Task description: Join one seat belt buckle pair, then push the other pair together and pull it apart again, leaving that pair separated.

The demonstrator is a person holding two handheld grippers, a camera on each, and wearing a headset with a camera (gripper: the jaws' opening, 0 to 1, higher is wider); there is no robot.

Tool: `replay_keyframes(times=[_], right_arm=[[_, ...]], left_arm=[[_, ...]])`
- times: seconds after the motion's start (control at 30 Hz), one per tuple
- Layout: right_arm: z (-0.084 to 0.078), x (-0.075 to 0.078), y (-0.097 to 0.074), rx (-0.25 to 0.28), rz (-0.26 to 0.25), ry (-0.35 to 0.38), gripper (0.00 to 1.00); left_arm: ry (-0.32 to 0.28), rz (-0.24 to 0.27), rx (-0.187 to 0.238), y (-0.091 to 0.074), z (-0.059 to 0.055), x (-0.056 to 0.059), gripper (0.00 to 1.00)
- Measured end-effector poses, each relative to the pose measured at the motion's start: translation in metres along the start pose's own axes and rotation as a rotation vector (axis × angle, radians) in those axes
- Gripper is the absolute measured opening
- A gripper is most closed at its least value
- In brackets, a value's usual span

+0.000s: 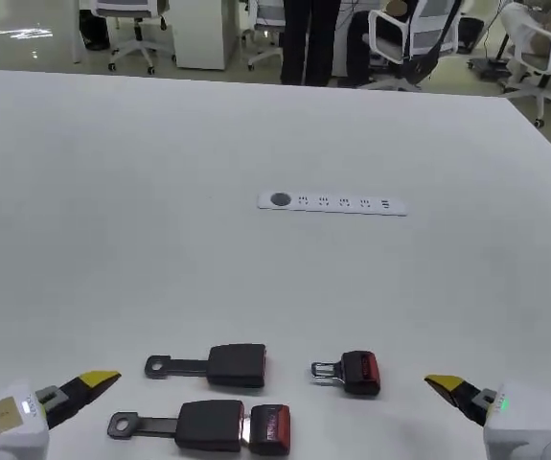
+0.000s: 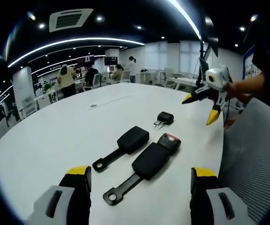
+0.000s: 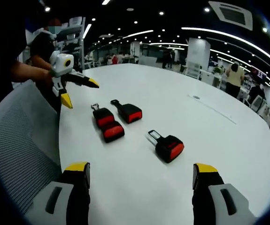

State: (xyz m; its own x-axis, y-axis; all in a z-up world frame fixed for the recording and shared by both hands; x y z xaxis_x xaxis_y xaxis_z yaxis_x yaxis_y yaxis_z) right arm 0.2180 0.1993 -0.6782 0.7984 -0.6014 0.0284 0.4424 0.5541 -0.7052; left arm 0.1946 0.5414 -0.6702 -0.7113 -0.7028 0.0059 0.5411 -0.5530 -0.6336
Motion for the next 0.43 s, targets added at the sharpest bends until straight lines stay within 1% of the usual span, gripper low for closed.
replay_keyframes(times=[0.03,0.1,0.13,0.17,0.2,0.23,0.3,0.37,0.43], right_arm=[[-0.002,0.0,0.002,0.008,0.003,0.0,0.94],[-0.002,-0.001,0.002,0.007,-0.002,0.01,0.95],[-0.002,-0.002,0.002,0.011,0.0,0.021,0.97],[-0.002,-0.002,0.003,0.017,0.002,0.031,0.98],[-0.002,-0.002,0.003,0.021,0.001,0.033,0.99],[-0.002,-0.003,0.003,0.023,0.003,0.032,0.99],[-0.002,-0.004,0.003,0.026,0.004,0.042,0.99],[-0.003,-0.005,0.003,0.023,0.004,0.044,0.99],[-0.004,-0.006,0.003,0.012,0.006,0.033,0.99]], left_arm=[[-0.019,-0.002,0.011,-0.001,0.006,0.007,0.93],[-0.029,0.001,0.009,0.0,0.006,0.008,0.97],[-0.029,0.002,0.011,0.002,-0.008,-0.003,0.98],[-0.026,0.003,0.011,0.003,-0.011,-0.006,0.98],[-0.028,0.0,0.012,0.001,0.0,0.004,1.0],[-0.033,-0.002,0.014,0.001,0.002,0.006,1.0],[-0.05,-0.009,0.021,0.003,-0.008,-0.005,1.0],[-0.052,-0.007,0.018,0.003,-0.008,-0.006,1.0],[-0.05,-0.004,0.014,0.004,-0.011,-0.009,1.0]])
Point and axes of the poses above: the centre of the closed fingertips' face, and the gripper's own axes: y roughly forward along the fingers, x roughly to its right, z roughly out of its top, the point moved 8 cm from there along -y, roughly backward along the fingers, and after that the axes turned 9 degrees about -x, right-handed, at the moved point
